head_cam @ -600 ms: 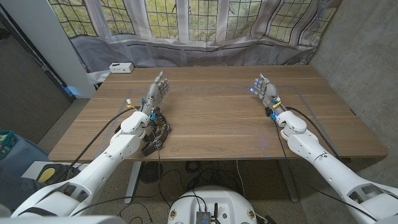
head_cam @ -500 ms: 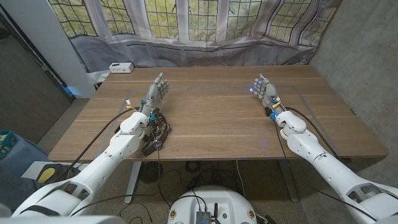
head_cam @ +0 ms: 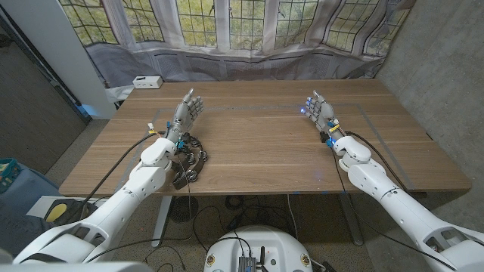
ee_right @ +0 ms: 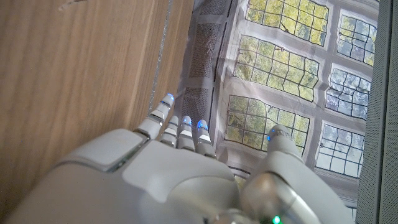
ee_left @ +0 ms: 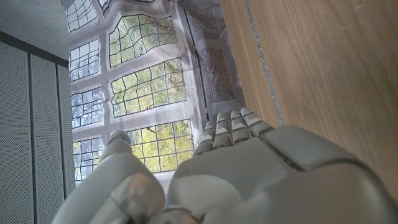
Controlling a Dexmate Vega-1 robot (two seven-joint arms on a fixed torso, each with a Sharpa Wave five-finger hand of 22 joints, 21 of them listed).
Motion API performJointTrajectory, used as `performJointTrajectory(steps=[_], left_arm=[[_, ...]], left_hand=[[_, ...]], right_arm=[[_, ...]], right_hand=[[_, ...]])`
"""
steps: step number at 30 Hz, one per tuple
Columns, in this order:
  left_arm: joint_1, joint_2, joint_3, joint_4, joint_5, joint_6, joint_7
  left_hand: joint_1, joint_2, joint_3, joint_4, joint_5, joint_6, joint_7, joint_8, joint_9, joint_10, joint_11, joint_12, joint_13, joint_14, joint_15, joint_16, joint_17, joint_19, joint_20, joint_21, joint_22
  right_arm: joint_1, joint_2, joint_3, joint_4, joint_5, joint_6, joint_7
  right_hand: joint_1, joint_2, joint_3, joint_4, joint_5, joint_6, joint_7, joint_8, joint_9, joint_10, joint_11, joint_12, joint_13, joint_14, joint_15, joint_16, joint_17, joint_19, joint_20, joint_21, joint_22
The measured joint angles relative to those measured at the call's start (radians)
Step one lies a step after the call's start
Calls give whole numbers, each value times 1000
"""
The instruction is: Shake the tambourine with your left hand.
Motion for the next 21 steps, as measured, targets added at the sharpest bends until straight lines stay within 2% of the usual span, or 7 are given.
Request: performJointTrajectory(steps=[4,5,12,14,21], left_arm=[[7,7,-2,-12,6,-5,7],[20,19,-7,-35,9,-7,10],[45,40,-16,-80,19,-20,20],[47,41,-16,-82,21,-29,18],[44,34,-16,-67,22,-89,-28]], left_hand=[[9,9,4,-4,0,20,5,3,0,16,-2,7,0,24,-3,7,-1,14,2,0,0],[12,12,4,-4,0,23,1,3,0,17,0,8,0,27,-5,7,-2,21,2,0,0],[17,17,10,-10,0,38,2,3,0,37,-2,8,0,48,-4,7,-3,41,3,8,0],[25,25,12,-12,0,48,2,3,0,51,-3,15,0,54,-6,7,-3,57,7,8,0],[30,20,9,-23,0,88,9,3,0,92,-17,21,0,117,-20,15,-3,116,24,22,0]], right_arm=[[-11,-6,1,-21,-1,0,-4],[-14,-8,2,-27,-4,-2,-11],[-28,-20,4,-52,-14,-3,-24],[-32,-24,5,-58,-17,-3,-27],[-39,-38,11,-74,-27,-8,-47]], right_hand=[[0,0,0,0,0,0,0,0,0,0,0,0,0,0,0,0,0,0,0,0,0],[0,0,0,0,0,0,0,0,0,0,0,0,0,0,0,0,0,0,0,0,0],[0,0,0,0,0,0,0,0,0,0,0,0,0,0,0,0,0,0,0,-3,0],[0,0,0,0,0,0,0,0,0,0,0,0,0,-4,4,0,0,0,0,-7,0],[0,0,0,0,0,0,0,0,0,4,3,0,0,-4,4,0,0,-4,4,-7,0]])
